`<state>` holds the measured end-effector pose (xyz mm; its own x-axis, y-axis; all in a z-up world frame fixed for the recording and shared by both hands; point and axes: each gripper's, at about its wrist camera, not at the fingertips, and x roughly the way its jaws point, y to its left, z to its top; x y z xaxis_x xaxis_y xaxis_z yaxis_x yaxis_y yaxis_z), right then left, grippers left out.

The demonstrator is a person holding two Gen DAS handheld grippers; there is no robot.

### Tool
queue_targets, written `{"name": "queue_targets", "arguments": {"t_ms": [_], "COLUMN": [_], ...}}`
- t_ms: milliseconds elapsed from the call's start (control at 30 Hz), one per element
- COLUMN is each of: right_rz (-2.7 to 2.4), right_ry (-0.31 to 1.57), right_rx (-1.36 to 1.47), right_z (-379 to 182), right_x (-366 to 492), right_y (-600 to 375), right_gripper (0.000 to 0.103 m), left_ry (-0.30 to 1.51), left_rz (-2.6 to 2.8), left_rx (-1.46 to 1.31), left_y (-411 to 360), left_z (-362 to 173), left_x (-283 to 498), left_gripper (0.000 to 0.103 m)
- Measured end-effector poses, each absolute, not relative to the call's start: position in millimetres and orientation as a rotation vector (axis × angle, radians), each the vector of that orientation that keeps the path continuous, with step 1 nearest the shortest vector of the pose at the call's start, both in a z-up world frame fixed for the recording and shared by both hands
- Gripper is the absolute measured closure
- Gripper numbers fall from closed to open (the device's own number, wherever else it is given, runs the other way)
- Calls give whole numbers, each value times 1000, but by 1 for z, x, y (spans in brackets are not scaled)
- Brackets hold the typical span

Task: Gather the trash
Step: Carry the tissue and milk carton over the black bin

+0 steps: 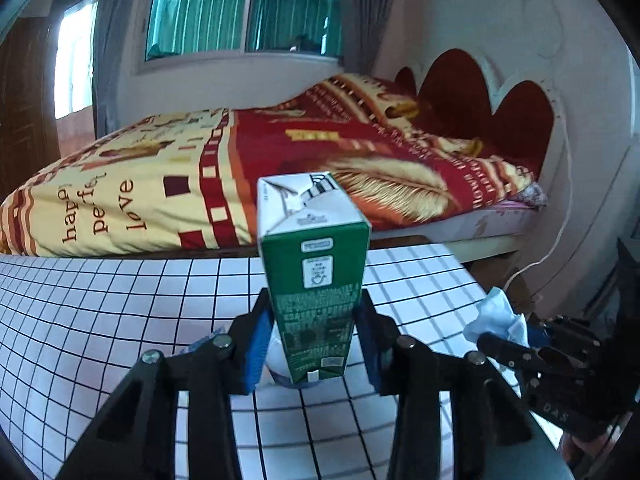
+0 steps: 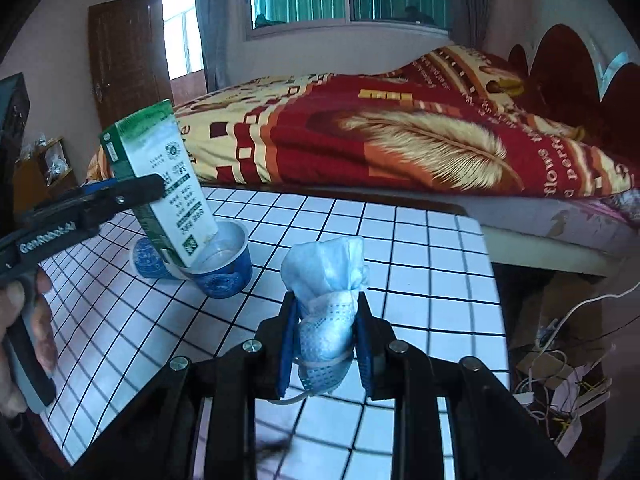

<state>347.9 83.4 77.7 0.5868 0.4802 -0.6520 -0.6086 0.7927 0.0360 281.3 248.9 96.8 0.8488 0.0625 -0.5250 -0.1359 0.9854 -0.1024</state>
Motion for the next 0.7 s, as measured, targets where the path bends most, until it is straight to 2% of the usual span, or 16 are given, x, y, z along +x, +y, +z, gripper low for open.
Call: {"name": "queue_targets", "arguments": {"t_ms": [200, 700], "right_rz": [628, 587], "right_ry": [656, 646], "right_rx": [-197, -186], "right_z": [98, 101], "right_x": [307, 192], "right_y": [47, -60], "right_gripper": [75, 75], "left_ry": [519, 572], "left_rz": [59, -115], "left_rx": [-151, -96], "left_y": [229, 128], "left_z": [109, 87], "left_x": [237, 155], "left_gripper": [62, 63]}}
